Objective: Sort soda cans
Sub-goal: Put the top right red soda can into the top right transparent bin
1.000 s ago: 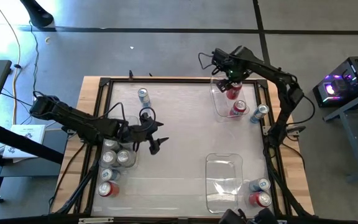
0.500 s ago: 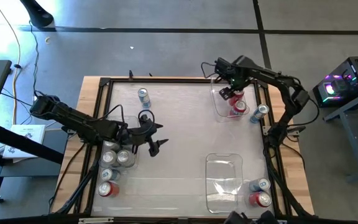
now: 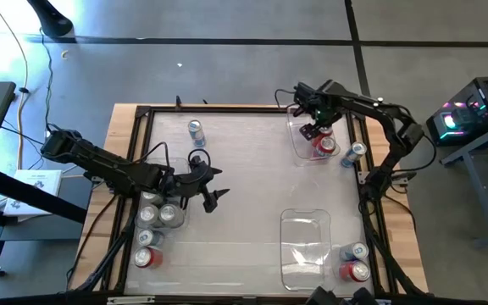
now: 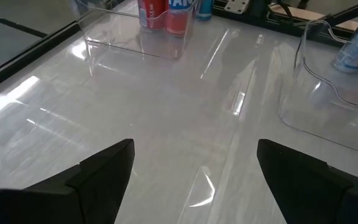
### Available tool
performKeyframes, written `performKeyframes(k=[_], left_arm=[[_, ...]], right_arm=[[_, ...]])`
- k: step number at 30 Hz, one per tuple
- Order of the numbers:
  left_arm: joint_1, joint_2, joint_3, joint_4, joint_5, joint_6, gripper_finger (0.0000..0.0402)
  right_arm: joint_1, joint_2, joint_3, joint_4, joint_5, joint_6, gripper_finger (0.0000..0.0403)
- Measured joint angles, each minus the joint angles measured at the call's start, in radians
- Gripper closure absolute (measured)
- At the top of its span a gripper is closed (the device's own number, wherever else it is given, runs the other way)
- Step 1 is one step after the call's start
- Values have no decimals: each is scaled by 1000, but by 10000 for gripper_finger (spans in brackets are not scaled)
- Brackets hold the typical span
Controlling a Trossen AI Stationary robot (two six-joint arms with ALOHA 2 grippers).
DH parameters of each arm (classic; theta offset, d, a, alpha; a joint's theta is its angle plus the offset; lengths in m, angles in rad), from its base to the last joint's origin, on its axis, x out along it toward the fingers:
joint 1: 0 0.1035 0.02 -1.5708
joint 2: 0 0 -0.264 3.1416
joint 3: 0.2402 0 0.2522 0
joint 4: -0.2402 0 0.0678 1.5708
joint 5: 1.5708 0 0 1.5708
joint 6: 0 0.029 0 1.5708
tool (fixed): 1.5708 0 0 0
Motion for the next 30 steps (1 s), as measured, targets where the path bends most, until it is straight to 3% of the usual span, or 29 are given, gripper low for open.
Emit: performKeyframes(k=[10,24,30], left_arm=[[1,0,0,0,0,0,66],[0,0,0,0,2,0,66],[1,0,0,0,2,6,66]], right_arm=[[-1,5,94,-47,-46,-17,94],[-8,-3,-10,-22,-52,0,92],[-18,2,-2,-40,-68,-6,63]])
